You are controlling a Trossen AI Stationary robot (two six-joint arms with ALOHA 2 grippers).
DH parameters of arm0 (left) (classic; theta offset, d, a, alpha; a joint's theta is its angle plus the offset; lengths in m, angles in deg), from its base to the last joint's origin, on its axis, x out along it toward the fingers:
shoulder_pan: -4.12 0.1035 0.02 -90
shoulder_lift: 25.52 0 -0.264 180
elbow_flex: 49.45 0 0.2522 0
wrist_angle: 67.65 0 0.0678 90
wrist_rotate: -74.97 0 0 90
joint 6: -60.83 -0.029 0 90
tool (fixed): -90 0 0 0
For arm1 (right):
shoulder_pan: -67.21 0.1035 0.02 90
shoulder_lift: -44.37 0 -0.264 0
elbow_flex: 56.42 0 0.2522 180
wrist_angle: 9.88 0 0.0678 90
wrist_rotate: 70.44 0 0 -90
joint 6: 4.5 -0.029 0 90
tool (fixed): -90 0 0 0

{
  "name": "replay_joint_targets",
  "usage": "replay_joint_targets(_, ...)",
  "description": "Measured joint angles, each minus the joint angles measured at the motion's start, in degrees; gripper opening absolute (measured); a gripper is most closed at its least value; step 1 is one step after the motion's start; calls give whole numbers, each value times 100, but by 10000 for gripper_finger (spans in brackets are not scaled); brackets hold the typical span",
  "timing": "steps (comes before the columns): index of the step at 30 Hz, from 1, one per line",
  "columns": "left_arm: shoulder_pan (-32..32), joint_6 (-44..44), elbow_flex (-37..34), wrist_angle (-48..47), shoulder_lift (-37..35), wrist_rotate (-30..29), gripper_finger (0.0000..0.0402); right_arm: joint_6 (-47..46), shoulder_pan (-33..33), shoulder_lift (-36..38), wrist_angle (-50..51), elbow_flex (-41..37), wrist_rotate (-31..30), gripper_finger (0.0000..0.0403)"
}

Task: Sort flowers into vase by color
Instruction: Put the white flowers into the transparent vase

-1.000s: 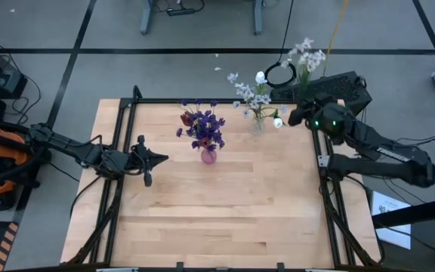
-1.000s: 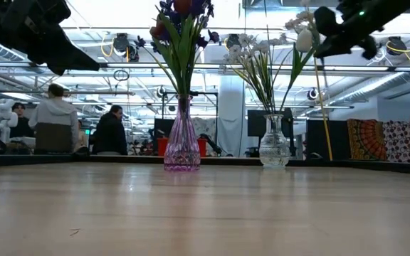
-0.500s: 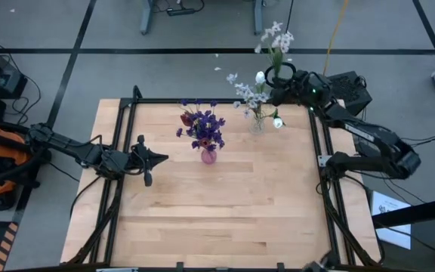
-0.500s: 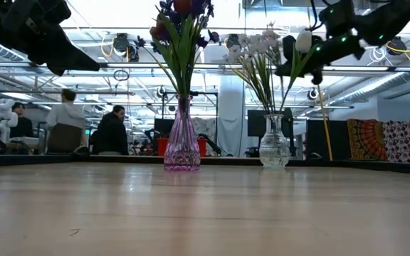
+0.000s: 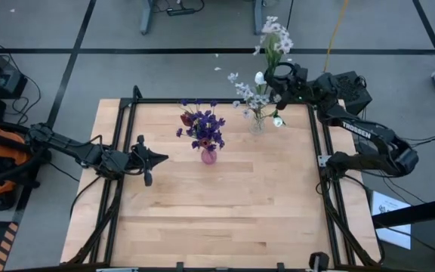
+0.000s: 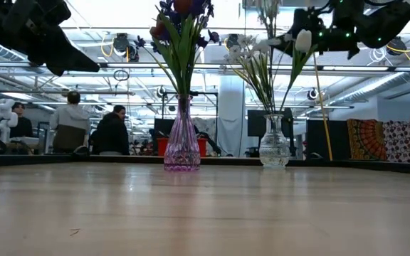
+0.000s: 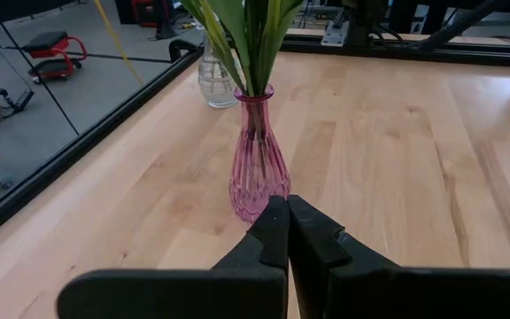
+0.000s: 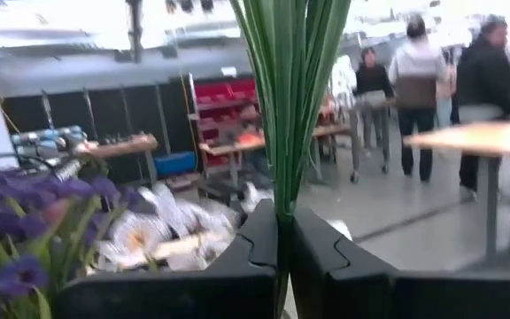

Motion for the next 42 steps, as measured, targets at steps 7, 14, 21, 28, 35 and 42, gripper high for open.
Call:
replay_joint_targets(7,0,-4,0,-43,0,-162,3,-81,-240,403,-42,0,-468,0)
replay_joint_targets(14,0,0,0,-102,0,-194,3,47,-419,555,880,0,-2905,0)
replay_joint_targets(21,0,2,0,-101,0,-203,3,560,-343,273,2265,0,-3410,0)
replay_joint_targets(28,0,9,0,-92,0,-238,3,874,-323,-107,2330,0,-2929,0)
replay_joint_targets(35,0,157,0,-96,0,-240,3,1152,-321,-352,2324,0,-1201,0)
replay_joint_targets(42,0,171,0,-94,0,-260,3,583,-319,-453,1055,-199,-297,0)
